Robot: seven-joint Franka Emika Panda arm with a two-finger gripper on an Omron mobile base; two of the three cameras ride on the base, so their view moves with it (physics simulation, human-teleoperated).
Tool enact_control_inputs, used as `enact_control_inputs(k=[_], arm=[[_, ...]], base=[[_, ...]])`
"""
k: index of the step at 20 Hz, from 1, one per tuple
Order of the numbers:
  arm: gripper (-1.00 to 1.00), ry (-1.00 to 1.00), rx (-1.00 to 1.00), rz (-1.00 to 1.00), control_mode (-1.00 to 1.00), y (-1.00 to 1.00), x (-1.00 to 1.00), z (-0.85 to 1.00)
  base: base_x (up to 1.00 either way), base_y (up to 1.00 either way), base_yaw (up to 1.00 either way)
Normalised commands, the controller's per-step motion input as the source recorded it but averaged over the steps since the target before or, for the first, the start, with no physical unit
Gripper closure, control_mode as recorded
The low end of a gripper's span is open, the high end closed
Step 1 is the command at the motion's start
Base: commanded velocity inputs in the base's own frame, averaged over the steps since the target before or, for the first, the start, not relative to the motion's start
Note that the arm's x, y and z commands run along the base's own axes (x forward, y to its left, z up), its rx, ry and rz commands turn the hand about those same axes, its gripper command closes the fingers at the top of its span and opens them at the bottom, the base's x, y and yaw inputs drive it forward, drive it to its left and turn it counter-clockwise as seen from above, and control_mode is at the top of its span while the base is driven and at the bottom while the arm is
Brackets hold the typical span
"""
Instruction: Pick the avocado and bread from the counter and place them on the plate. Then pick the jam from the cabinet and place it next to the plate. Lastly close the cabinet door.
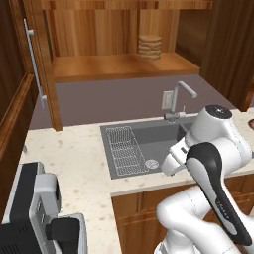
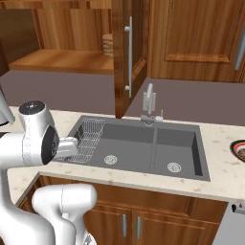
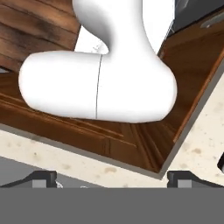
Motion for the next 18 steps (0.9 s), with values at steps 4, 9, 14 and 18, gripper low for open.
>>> enact_control_inputs(k=[4,9,14,18], arm=[[-1.0,-0.28,0.0,0.2,-1.0,0.0,-0.64,0.13],[-1.0,-0.38,-0.01,0.16,-1.0,0.0,-0.74,0.0],[-1.0,-0.3,-0.06,0.13,-1.0,0.0,-0.34,0.0],[-1.0,-0.28,-0.11,0.11,-1.0,0.0,-0.08,0.03]], base=[[0.0,0.0,0.0],[0.0,0.0,0.0],[0.0,0.0,0.0],[0.0,0.0,0.0]])
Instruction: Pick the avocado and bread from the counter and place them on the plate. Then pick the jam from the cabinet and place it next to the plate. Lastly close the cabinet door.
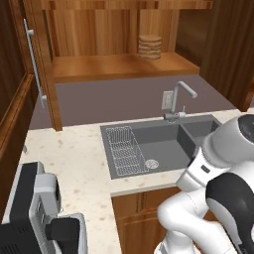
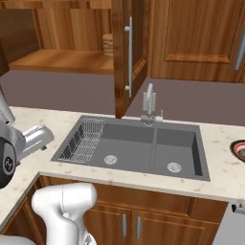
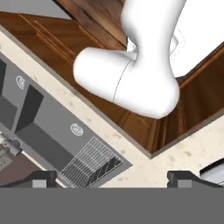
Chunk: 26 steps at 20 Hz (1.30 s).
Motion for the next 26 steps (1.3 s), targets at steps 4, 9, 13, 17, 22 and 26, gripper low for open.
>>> enact_control_inputs(k=[4,9,13,17,22,26], arm=[[-1.0,-0.27,-0.08,0.13,-1.0,0.0,-0.03,0.02],[-1.0,-0.26,-0.05,0.17,-1.0,0.02,-0.01,0.0],[-1.0,-0.25,-0.06,0.22,-1.0,0.07,0.0,0.0],[-1.0,-0.25,-0.1,0.26,-1.0,0.2,-0.05,0.01],[-1.0,-0.24,-0.18,0.17,-1.0,0.28,-0.12,0.0],[-1.0,-0.21,-0.15,0.15,-1.0,0.26,-0.02,0.04]], base=[[0.0,0.0,0.0],[0.0,0.0,0.0],[0.0,0.0,0.0],[0.0,0.0,0.0],[0.0,0.0,0.0],[0.0,0.0,0.0]])
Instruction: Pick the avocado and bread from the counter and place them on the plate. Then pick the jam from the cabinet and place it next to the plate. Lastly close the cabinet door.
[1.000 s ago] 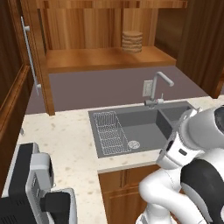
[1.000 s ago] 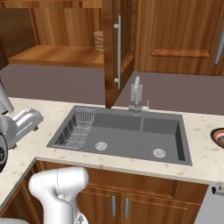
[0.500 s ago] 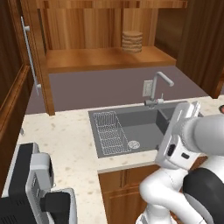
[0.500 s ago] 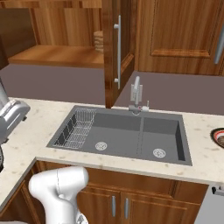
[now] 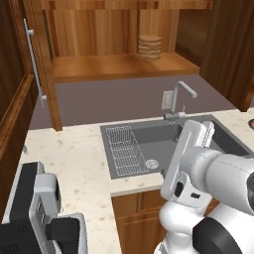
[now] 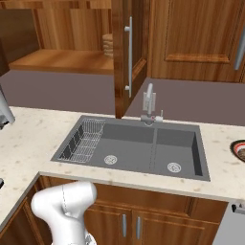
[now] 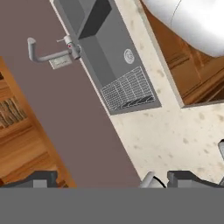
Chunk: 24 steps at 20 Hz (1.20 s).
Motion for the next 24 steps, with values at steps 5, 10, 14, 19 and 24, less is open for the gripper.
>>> enact_control_inputs(k=[5,10,14,19,24], arm=[[-1.0,-0.18,-0.04,0.28,-1.0,0.18,0.0,0.09],[-1.0,-0.18,-0.07,0.3,-1.0,0.14,-0.03,0.05],[-1.0,-0.16,-0.19,0.19,-1.0,0.27,-0.19,0.04],[-1.0,-0.16,-0.25,0.12,-1.0,0.27,-0.24,0.16],[-1.0,-0.16,-0.24,0.09,-1.0,0.2,-0.21,0.31]], base=[[0.0,0.0,0.0],[0.0,0.0,0.0],[0.0,0.0,0.0],[0.0,0.0,0.0],[0.0,0.0,0.0]])
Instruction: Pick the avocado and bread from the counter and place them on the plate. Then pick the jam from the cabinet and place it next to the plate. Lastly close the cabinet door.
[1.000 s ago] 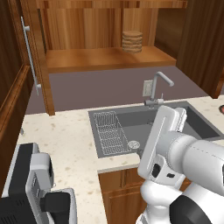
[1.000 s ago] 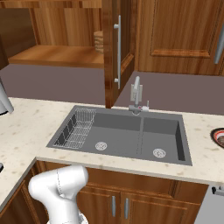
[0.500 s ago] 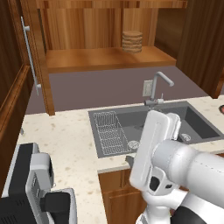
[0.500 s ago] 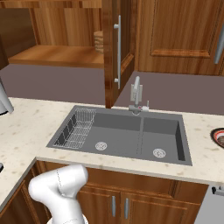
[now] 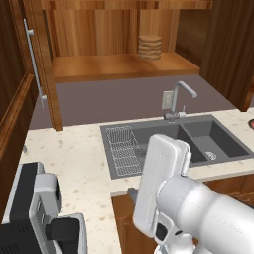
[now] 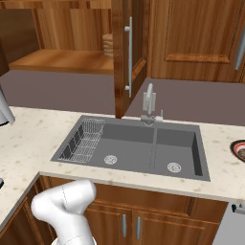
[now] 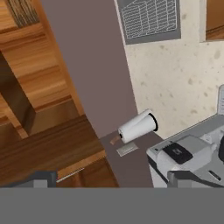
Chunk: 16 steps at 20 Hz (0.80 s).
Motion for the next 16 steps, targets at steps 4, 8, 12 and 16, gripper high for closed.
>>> enact_control_inputs(k=[4,8,12,16], arm=[[-1.0,-0.14,-0.21,0.08,-1.0,0.09,-0.14,0.32],[-1.0,-0.14,-0.16,0.14,-1.0,0.08,-0.08,0.24],[-1.0,-0.14,-0.15,0.17,-1.0,0.1,-0.02,0.19],[-1.0,-0.11,-0.18,0.14,-1.0,0.03,0.0,0.17]], base=[[0.0,0.0,0.0],[0.0,0.0,0.0],[0.0,0.0,0.0],[0.0,0.0,0.0]])
